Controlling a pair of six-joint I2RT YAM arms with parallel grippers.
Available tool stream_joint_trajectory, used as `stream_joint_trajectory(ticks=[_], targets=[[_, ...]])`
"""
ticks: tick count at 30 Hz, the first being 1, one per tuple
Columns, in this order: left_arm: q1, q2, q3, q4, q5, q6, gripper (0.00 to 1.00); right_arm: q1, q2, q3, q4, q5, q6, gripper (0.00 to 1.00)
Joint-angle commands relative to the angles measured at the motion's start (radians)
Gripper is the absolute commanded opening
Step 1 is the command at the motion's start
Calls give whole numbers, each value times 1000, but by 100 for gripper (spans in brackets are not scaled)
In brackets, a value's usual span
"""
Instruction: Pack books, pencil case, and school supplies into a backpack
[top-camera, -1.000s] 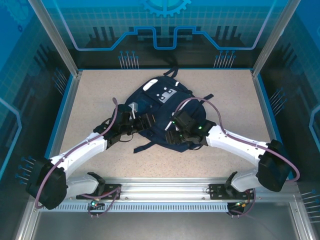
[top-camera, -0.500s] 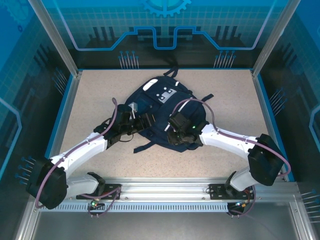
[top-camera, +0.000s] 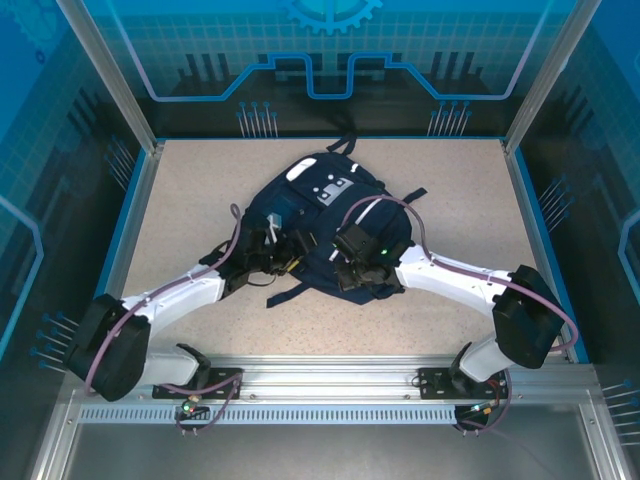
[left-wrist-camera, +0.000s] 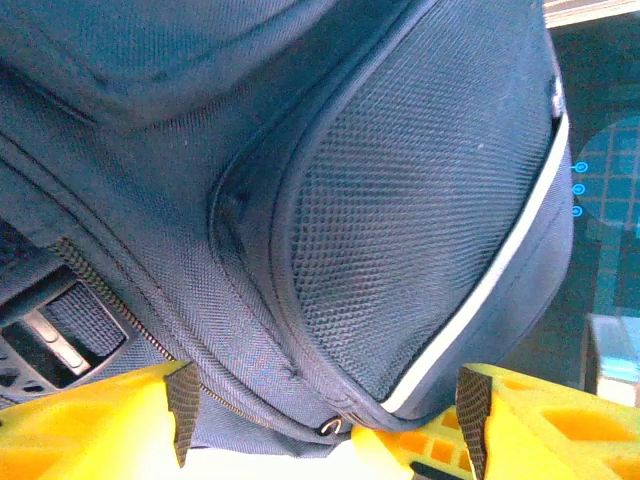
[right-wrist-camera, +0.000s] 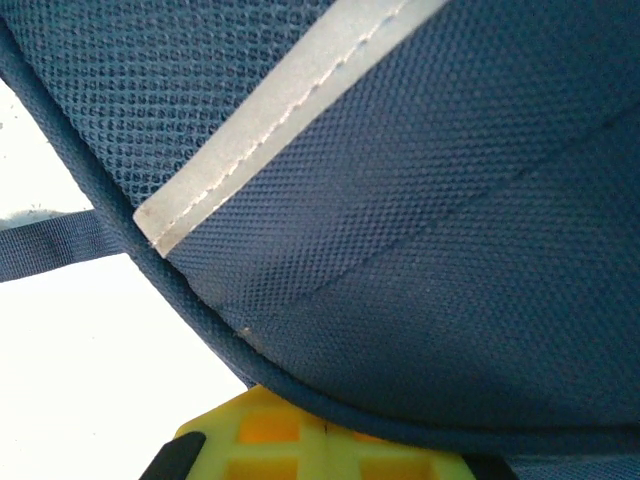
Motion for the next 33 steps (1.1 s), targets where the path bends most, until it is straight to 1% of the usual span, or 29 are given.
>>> stream_joint_trajectory(ticks=[1,3,5,8,9,12,15,17,22,26,29,33], targets=[[-24,49,17,84,33,-69,68,2,-19,43,0,37,-13,1],[-34,86,30,93,17,-93,63,2,-22,42,4,37,-12,1],[-34,125,37,123,6,-130,55,3,-24,43,5,37,-11,1],[-34,170,50,131,-22,-159,39,1,-30,37,1,49,-4,0],[-34,177,52,127,-35,-162,32,-1,-36,32,-2,55,-1,0],[-32,172,50,80,-79,-151,16,-15,-67,9,-17,76,3,0],[-21,145,51,-2,-115,-115,6,-64,-118,-36,-18,75,-6,0],[-13,122,47,-48,-127,-92,1,-112,-149,-62,-14,61,-17,0],[22,52,31,-141,-140,-30,0,-251,-189,-78,0,13,-53,0],[75,-1,45,-233,-129,59,0,-328,-161,-16,-25,-18,-59,0],[126,-11,77,-299,-107,141,0,-327,-134,26,-26,-62,-68,0],[202,23,151,-368,-79,241,1,-272,-117,32,12,-131,-71,0]])
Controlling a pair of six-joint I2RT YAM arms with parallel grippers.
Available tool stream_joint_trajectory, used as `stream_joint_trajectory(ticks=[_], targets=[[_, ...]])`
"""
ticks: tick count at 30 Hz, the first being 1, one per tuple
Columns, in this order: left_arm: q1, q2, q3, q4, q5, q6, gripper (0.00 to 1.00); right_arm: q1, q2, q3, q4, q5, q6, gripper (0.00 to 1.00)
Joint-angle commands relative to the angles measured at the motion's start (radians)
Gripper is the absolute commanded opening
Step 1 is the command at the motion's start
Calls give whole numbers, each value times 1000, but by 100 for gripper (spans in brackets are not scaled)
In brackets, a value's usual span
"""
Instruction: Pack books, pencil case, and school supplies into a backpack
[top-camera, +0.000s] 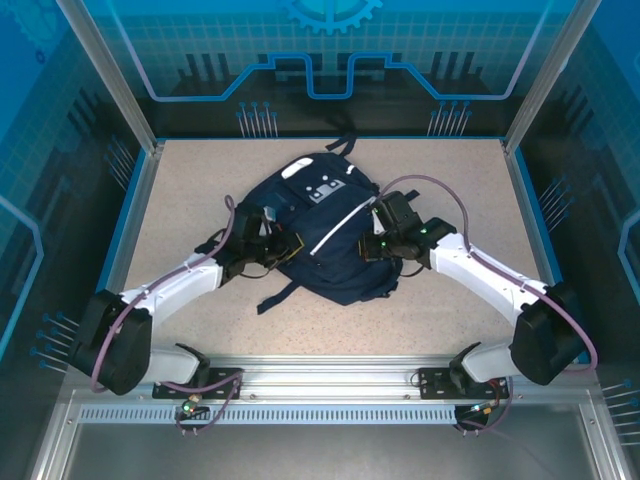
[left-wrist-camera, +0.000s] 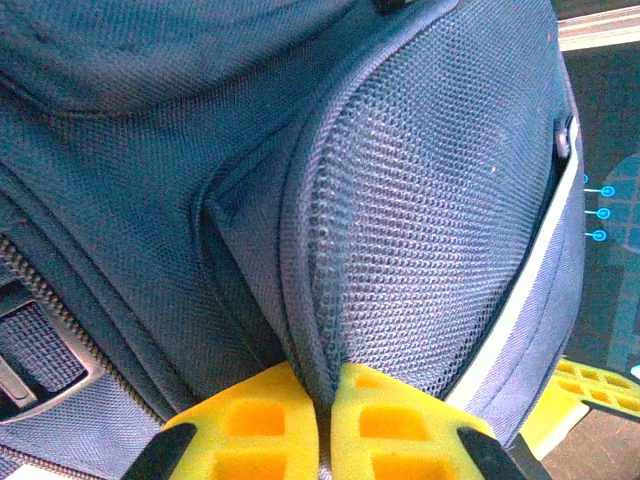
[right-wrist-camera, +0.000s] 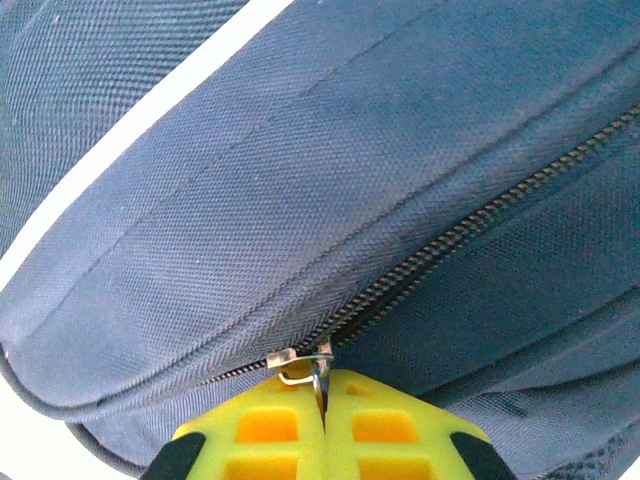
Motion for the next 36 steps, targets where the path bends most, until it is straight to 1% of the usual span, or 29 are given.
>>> stream_joint_trajectory(ticks=[1,3,5,7,9,12,15,18,23,26,29,32,34,36], targets=[[107,19,69,-214,-116,164,4,13,1,28,-5,35,-7,0],[139,44,119,-296,-140,188,14,51,6,3,62,-45,-14,0],[163,47,135,-315,-148,191,26,87,19,-12,112,-114,-4,0],[182,33,140,-326,-162,181,43,121,39,-22,153,-152,17,0],[192,13,150,-361,-187,167,56,146,59,-25,190,-180,32,0],[194,-34,150,-418,-220,141,66,183,92,-12,218,-192,47,0],[194,-93,128,-450,-216,110,71,209,126,12,230,-202,52,0],[193,-164,76,-438,-172,37,72,226,160,38,243,-205,56,0],[181,-246,-41,-318,-70,-133,72,253,214,101,250,-205,54,0],[153,-271,-91,-259,-61,-221,72,267,240,135,249,-199,53,0],[128,-271,-124,-203,-61,-272,71,274,259,159,251,-198,51,0],[121,-235,-140,-136,-32,-284,65,282,269,168,250,-199,51,0],[120,-209,-147,-97,-13,-289,57,285,267,168,246,-195,50,0],[120,-197,-147,-91,-20,-285,48,284,260,165,233,-181,47,0]])
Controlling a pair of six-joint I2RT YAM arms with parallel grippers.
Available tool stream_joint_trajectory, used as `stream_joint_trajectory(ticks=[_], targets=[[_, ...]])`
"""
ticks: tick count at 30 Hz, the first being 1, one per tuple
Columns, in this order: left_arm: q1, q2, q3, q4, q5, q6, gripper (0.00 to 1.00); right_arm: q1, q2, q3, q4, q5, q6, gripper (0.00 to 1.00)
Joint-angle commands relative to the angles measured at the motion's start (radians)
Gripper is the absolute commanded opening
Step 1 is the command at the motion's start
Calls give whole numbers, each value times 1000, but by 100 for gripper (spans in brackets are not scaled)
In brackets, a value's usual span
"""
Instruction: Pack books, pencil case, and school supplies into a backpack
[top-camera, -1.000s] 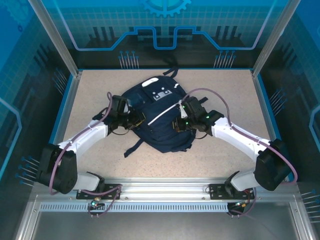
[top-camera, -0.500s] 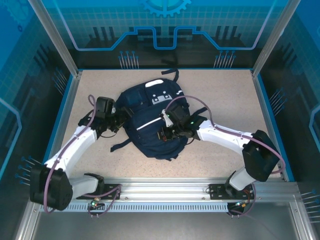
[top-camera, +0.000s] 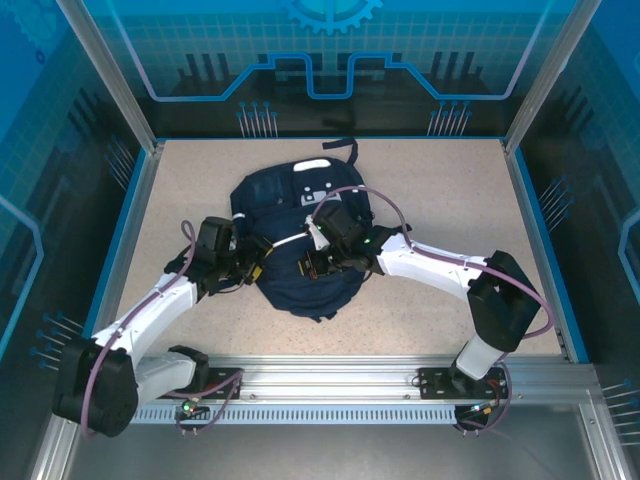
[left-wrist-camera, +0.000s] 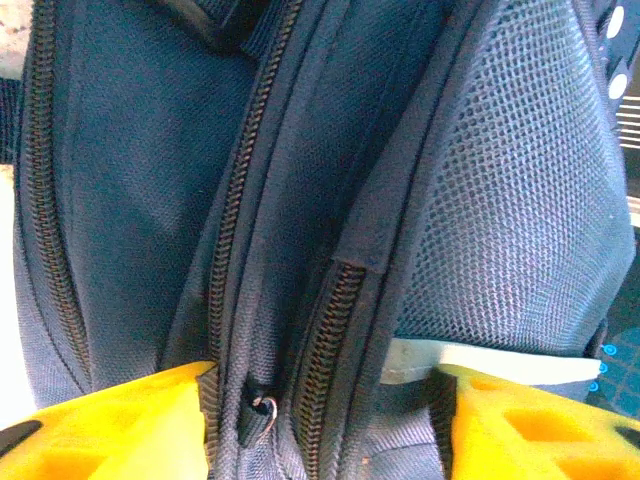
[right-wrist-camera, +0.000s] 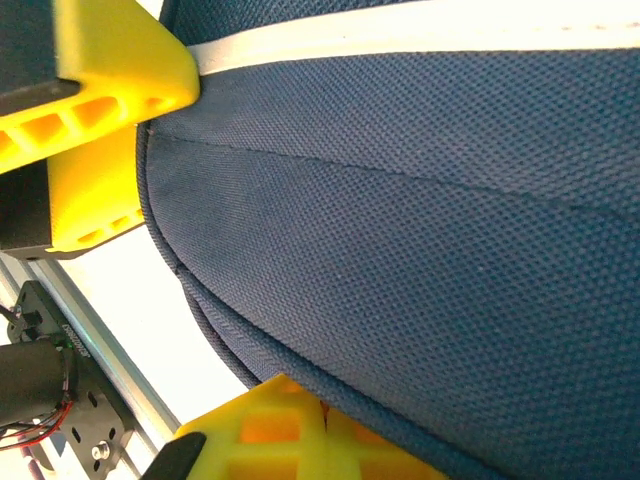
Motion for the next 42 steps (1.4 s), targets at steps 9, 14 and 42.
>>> stream_joint_trajectory(ticks=[9,14,42], targets=[[-7,23,13,61,14,22,37,12,-48,3,-28,61,-32,0],[-7,20,41,24,11,65,27,11,-47,10,-30,66,-30,0],[-7,13,158,-81,-81,294,39,10,-57,6,-35,85,-19,0]])
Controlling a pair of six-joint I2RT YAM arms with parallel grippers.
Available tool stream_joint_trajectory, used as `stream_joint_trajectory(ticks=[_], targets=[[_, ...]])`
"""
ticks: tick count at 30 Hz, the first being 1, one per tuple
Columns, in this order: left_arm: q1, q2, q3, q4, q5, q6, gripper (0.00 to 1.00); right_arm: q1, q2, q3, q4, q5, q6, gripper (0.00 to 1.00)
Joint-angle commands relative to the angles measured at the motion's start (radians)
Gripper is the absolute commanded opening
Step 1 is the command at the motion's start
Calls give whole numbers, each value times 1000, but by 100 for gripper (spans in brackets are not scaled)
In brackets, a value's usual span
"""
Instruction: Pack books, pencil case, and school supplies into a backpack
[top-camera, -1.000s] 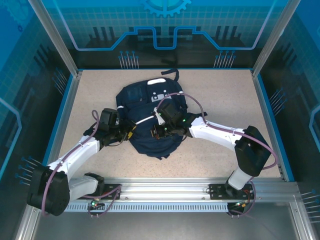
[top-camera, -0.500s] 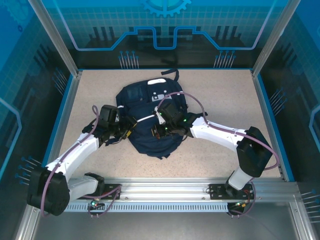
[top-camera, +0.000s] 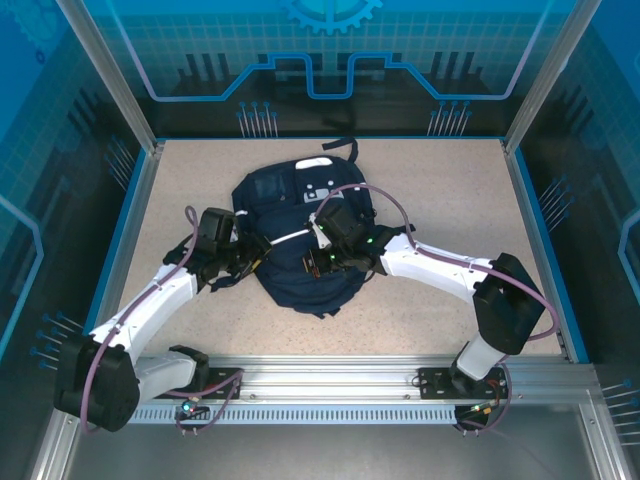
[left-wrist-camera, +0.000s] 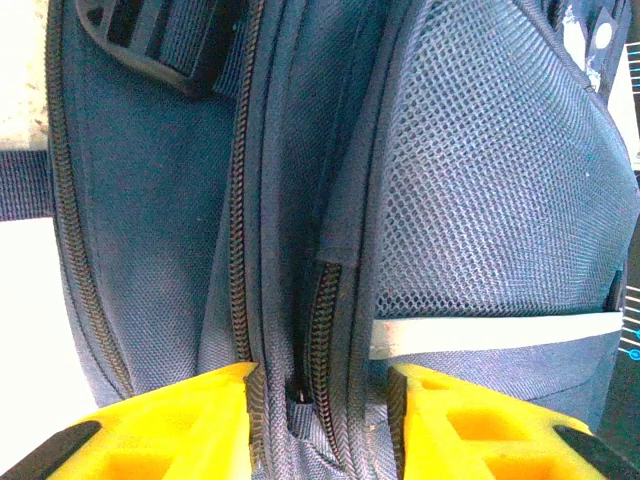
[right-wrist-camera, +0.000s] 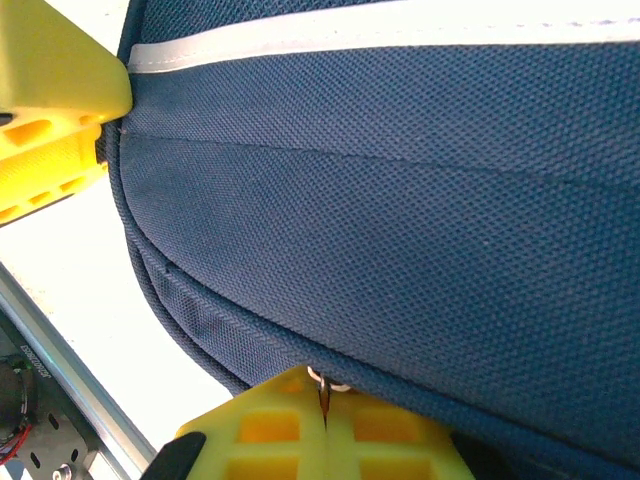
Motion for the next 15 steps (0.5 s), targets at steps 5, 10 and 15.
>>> stream_joint_trajectory(ticks=[5,10,15], targets=[[-4,-11,55,47,-55,103,43,9,-33,3,-9,6,-6,0],[-4,0,55,18,-64,89,46,10,-33,4,-10,9,-4,0],[-4,22,20,30,-51,55,51,9,-31,6,-10,8,-4,0]])
